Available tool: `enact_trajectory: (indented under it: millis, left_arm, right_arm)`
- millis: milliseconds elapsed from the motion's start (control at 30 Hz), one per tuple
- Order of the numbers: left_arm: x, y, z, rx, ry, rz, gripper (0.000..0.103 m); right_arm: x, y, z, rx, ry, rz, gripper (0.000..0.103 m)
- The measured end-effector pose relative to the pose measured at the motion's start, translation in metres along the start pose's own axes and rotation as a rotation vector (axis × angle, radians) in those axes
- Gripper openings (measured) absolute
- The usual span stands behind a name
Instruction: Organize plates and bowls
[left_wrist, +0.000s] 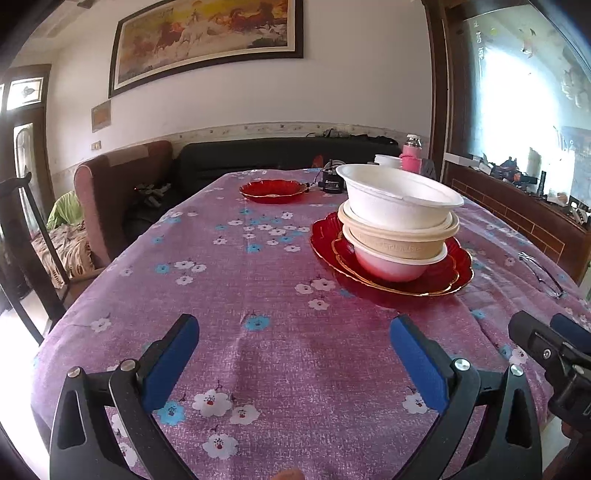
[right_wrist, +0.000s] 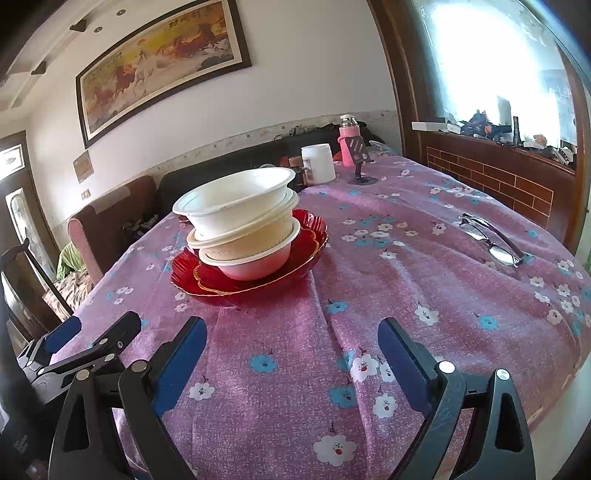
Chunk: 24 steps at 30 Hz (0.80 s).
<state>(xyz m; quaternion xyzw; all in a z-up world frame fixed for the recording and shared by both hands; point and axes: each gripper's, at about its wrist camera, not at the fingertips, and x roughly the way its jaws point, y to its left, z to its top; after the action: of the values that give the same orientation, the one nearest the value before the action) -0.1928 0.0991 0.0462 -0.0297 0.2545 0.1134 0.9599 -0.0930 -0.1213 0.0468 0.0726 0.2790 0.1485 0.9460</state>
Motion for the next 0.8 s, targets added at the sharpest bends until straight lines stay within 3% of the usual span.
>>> enact_trajectory:
  millis: [200, 300, 800]
  left_arm:
    - [-0.002, -0.013, 0.001, 0.078, 0.008, 0.072, 0.103]
    - [-0.002, -0.013, 0.001, 0.077, 0.017, 0.038, 0.103]
    - [-0.001, -0.022, -0.004, 0.121, 0.03, 0.071, 0.103]
  right_arm:
    - [-0.002, -0.003, 0.001, 0.014, -0.007, -0.006, 0.096]
    - [-0.004, -0.003, 0.002, 0.016, -0.015, -0.009, 0.096]
    - [-0.003, -0.003, 0.002, 0.013, -0.008, -0.012, 0.096]
